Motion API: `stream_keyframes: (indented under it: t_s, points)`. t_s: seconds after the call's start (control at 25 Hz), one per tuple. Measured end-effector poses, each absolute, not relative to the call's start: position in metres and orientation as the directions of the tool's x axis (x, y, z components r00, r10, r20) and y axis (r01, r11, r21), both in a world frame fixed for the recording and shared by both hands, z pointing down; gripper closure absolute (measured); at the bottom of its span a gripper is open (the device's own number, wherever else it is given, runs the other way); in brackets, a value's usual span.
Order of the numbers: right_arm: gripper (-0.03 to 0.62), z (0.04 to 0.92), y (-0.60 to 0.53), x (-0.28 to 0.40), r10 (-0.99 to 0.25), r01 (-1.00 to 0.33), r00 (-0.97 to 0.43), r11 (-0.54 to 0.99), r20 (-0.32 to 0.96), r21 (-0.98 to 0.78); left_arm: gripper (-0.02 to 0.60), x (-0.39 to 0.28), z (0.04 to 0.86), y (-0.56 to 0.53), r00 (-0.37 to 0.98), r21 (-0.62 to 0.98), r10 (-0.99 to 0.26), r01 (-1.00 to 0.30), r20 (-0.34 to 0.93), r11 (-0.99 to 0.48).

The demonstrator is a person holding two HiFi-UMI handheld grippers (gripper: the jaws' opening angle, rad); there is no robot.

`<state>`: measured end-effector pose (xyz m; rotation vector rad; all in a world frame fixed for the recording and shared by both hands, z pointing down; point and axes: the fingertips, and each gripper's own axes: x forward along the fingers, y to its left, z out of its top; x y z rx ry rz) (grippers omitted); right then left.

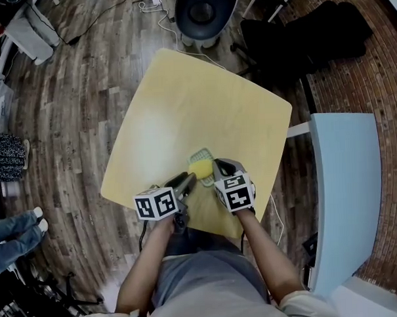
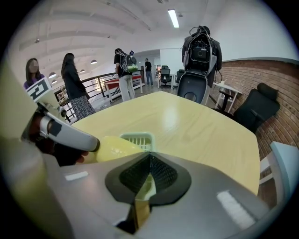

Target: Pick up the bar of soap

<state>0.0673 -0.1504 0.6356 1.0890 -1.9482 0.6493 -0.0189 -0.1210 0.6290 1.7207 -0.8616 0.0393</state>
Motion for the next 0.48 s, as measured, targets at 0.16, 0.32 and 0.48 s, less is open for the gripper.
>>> stream_keyframes:
  t_s: [0.16,0.32,0.48]
  points:
    - [0.592,0.636,-0.152,0.062,-0.454,-0.867,-0.319,0.495,0.832,-0.061,0.422,-0.017,0.631,-0.127,0.759,0.837,-0.484,-0.539,0.435,-0.094]
    - [0.592,0.639,-0.152,0.062,-0.465,-0.870,-0.311,0.491,0.829,-0.051,0.422,-0.011,0.633,-0.129,0.774,0.840,-0.462,-0.532,0.434,-0.103]
    - [0.592,0.641,-0.150,0.065,-0.466,-0.879,-0.319,0.470,0.826,-0.074,0.419,-0.011,0.636,-0.135,0.753,0.823,-0.476,-0.560,0.454,-0.100]
